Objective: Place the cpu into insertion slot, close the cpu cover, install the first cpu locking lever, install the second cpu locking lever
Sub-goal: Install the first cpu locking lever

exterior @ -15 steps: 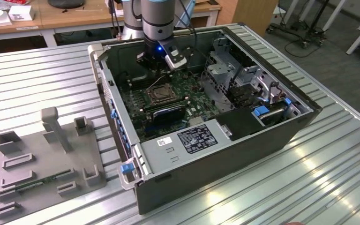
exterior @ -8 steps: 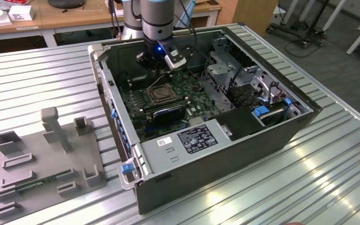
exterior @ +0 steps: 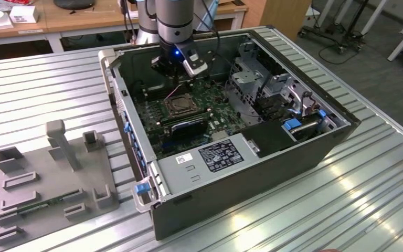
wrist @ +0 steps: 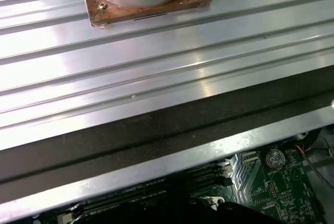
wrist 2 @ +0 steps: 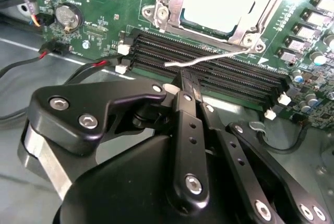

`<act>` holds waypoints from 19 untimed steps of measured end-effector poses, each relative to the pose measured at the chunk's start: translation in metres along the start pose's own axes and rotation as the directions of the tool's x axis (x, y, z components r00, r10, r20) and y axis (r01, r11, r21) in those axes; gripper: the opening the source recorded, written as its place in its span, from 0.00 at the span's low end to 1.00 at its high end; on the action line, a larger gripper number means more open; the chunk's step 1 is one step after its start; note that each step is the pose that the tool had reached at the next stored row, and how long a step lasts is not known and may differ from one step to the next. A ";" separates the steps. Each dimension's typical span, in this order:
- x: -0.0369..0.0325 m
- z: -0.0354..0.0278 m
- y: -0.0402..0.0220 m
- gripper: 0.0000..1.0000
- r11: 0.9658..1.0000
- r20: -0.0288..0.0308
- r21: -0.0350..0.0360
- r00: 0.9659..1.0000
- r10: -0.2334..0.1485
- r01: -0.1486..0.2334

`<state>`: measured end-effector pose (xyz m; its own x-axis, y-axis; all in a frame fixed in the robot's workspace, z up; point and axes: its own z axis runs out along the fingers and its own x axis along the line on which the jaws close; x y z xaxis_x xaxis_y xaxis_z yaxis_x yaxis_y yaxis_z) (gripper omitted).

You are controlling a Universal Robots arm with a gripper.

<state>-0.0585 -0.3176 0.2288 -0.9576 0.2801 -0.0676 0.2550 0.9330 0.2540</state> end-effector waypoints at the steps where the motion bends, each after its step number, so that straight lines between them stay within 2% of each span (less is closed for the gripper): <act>1: 0.0000 -0.0016 0.0004 0.11 1.000 0.001 -0.001 1.000 0.000 0.000; 3: 0.0002 -0.0035 0.0008 0.11 1.000 0.003 -0.002 1.000 -0.001 0.001; 12: 0.0046 -0.0045 -0.0034 0.11 1.000 0.006 -0.001 1.000 0.009 -0.009; 19: 0.0047 -0.0033 -0.0044 0.11 0.998 0.022 0.003 0.998 0.066 -0.066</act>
<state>-0.0645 -0.3212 0.2305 -0.9355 0.3460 -0.0714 0.3181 0.9130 0.2555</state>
